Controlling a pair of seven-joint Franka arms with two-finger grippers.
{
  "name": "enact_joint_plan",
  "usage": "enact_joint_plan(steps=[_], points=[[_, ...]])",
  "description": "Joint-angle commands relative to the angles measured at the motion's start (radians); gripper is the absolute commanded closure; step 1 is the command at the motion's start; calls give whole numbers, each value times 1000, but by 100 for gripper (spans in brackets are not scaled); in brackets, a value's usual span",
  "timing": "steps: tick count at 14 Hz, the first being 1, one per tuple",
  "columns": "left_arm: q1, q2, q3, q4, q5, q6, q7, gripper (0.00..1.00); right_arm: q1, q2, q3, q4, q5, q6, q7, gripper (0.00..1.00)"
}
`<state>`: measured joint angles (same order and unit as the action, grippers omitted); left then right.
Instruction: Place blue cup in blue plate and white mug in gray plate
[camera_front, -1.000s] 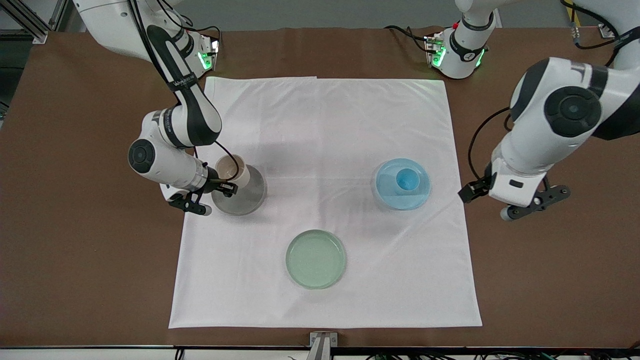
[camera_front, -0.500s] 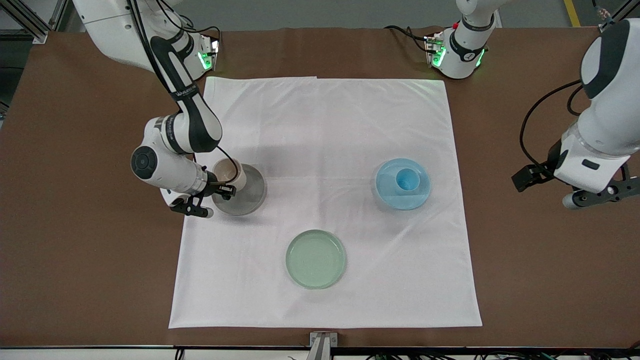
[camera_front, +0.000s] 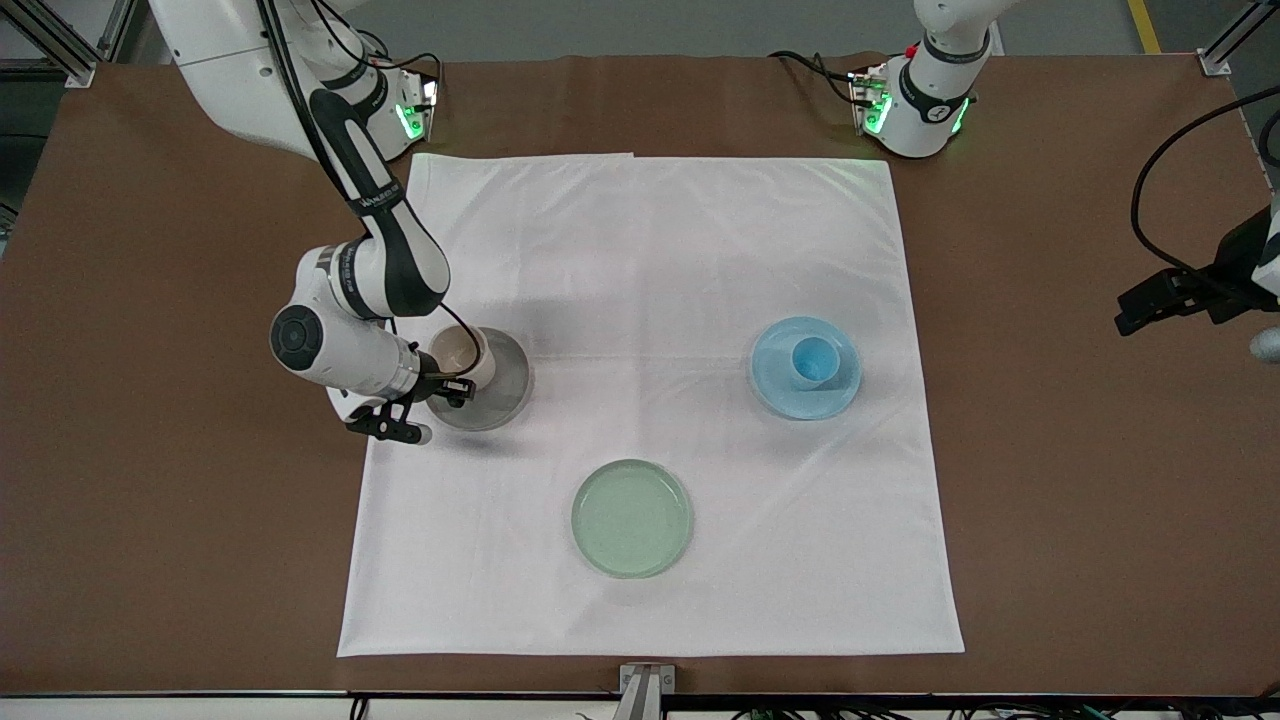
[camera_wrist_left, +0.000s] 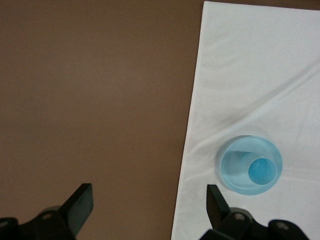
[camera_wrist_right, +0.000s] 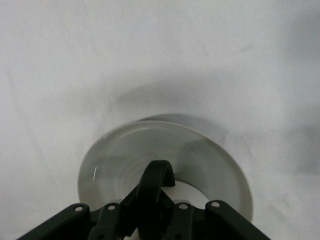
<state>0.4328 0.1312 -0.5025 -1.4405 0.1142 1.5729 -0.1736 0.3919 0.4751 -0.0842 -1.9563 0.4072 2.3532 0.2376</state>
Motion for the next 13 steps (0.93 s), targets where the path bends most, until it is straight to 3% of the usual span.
enact_joint_plan(steps=[1, 4, 5, 6, 7, 13], points=[[-150, -54, 160, -9, -34, -48, 13, 0, -10, 19, 4, 23, 22, 1, -20, 100], [-206, -77, 232, -15, -79, -86, 22, 0, -10, 33, 4, 34, 24, 1, -18, 98], [-213, -82, 236, -21, -79, -96, 46, 0, -13, 37, 4, 43, 25, -2, -15, 71], [-224, -94, 242, -31, -80, -97, 54, 0, -18, 42, 4, 45, 25, 0, -18, 7], [-253, -111, 266, -52, -80, -97, 55, 0, -18, 42, 4, 48, 24, -2, -17, 0], [-483, -208, 466, -178, -137, -70, 48, 0, -57, 31, -9, 131, -16, -70, -148, 0]])
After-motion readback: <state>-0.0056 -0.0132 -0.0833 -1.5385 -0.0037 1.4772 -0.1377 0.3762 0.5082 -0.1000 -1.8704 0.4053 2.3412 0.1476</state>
